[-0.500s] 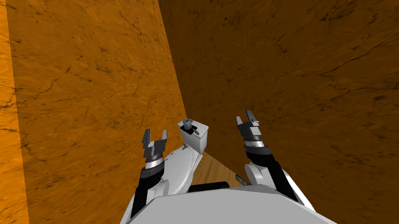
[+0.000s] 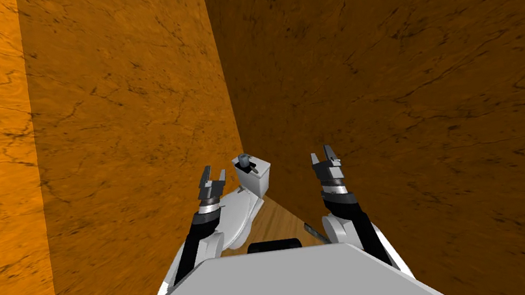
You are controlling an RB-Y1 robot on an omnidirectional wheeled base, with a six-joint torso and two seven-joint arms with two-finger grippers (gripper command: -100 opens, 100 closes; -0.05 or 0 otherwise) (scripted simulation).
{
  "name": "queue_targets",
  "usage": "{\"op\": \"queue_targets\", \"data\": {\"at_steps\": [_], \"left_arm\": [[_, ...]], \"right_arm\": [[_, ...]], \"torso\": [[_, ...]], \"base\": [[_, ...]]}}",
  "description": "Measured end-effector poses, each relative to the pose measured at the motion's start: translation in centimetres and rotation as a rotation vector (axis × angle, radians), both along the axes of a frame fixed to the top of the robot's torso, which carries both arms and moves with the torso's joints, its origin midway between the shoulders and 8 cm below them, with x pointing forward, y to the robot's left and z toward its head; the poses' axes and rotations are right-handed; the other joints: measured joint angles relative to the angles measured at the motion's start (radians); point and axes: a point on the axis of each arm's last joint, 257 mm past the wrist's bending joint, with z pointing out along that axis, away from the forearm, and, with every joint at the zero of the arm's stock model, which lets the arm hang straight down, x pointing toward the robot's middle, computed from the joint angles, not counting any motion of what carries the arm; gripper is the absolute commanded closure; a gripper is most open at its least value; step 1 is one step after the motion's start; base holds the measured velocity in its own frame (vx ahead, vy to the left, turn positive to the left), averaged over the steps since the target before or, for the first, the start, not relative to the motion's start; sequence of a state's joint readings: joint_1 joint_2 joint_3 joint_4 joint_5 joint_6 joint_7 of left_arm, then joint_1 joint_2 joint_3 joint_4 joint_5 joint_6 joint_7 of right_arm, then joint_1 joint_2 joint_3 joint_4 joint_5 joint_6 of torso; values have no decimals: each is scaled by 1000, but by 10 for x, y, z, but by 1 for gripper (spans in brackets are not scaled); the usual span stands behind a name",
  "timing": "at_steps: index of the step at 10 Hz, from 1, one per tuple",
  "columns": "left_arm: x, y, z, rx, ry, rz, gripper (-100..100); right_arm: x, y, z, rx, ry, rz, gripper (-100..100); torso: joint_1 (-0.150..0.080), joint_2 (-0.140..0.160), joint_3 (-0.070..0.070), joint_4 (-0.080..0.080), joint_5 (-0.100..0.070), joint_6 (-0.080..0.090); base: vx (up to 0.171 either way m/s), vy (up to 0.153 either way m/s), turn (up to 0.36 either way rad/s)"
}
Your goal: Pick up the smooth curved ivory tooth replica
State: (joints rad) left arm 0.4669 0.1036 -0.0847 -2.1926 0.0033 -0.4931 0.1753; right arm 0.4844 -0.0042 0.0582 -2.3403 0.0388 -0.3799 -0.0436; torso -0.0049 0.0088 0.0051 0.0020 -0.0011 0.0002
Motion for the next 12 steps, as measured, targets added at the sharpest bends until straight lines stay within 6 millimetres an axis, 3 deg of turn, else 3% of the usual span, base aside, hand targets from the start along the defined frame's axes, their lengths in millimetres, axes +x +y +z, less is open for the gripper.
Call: {"op": "queue_targets", "data": {"at_steps": [12], "left_arm": [[74, -31, -46, 73, 231, -81, -100]], "right_arm": [[0, 0, 0, 0, 0, 0, 0]], "torso": [[4, -6, -3, -1, 1, 0]], "base": [[-64, -22, -15]]}}
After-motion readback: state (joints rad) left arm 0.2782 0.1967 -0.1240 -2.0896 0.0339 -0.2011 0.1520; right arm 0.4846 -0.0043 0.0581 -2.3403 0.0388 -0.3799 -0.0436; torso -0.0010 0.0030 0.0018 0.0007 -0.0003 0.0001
